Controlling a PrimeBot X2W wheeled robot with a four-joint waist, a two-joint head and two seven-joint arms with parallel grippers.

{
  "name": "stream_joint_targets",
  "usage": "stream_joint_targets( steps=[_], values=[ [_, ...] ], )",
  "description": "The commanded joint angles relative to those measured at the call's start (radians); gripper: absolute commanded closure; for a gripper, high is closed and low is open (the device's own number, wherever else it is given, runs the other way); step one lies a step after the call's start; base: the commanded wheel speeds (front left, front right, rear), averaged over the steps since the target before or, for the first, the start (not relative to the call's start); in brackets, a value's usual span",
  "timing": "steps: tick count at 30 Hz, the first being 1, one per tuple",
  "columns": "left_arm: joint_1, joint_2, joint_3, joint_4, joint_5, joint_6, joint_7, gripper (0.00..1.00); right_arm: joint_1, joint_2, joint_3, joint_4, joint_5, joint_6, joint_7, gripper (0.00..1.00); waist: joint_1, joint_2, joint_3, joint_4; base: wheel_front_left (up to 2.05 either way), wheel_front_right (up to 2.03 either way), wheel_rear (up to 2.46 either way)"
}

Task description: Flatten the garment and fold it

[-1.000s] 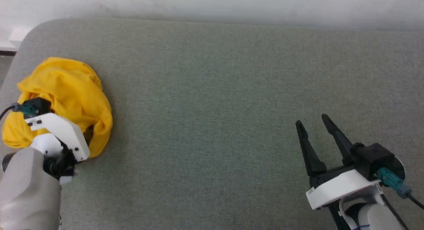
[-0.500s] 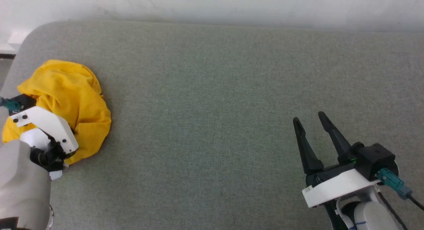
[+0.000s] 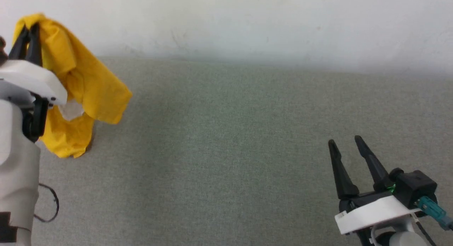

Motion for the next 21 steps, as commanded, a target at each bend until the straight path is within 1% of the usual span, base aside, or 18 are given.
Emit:
stream_joint_targets(
  steps=[1, 6, 9, 11, 16, 19, 21],
  values=[
    [-0.024, -0.004, -0.019, -0.032, 0.021, -0.010, -0.037, 1.00, 0.017, 0.001, -0.013, -0.012, 0.003, -0.001, -0.003, 0.00, 0.0002, 0.0000, -0.043, -0.018, 0.00, 0.00, 0.00],
    [-0.047, -0.046, -0.075, -0.163, 0.050, -0.021, -0.083, 1.00, 0.043, 0.001, -0.036, -0.042, -0.002, -0.001, 0.011, 0.00, 0.0002, 0.0000, -0.071, -0.065, 0.00, 0.00, 0.00],
    [-0.045, -0.084, -0.107, -0.257, 0.048, -0.027, -0.083, 1.00, 0.053, 0.001, -0.041, -0.059, -0.002, -0.001, 0.022, 0.00, 0.0002, 0.0000, -0.081, -0.106, 0.00, 0.00, 0.00],
    [-0.032, -0.113, -0.122, -0.323, 0.037, -0.023, -0.064, 1.00, 0.058, 0.001, -0.043, -0.069, -0.002, -0.001, 0.029, 0.00, 0.0002, 0.0000, -0.085, -0.137, 0.00, 0.00, 0.00],
    [0.039, -0.183, -0.139, -0.511, -0.008, 0.014, -0.005, 1.00, 0.079, 0.001, -0.062, -0.083, -0.002, -0.001, 0.042, 0.00, 0.0002, 0.0000, -0.084, -0.204, 0.00, 0.00, 0.00],
    [0.109, -0.221, -0.157, -0.618, -0.042, 0.034, 0.044, 1.00, 0.095, 0.001, -0.076, -0.089, -0.001, -0.001, 0.048, 0.00, 0.0002, 0.0000, -0.075, -0.234, 0.00, 0.00, 0.00],
    [0.175, -0.237, -0.165, -0.671, -0.066, 0.051, 0.079, 1.00, 0.101, 0.001, -0.081, -0.094, -0.001, -0.001, 0.050, 0.00, 0.0002, 0.0000, -0.066, -0.255, 0.00, 0.00, 0.00]
  ],
)
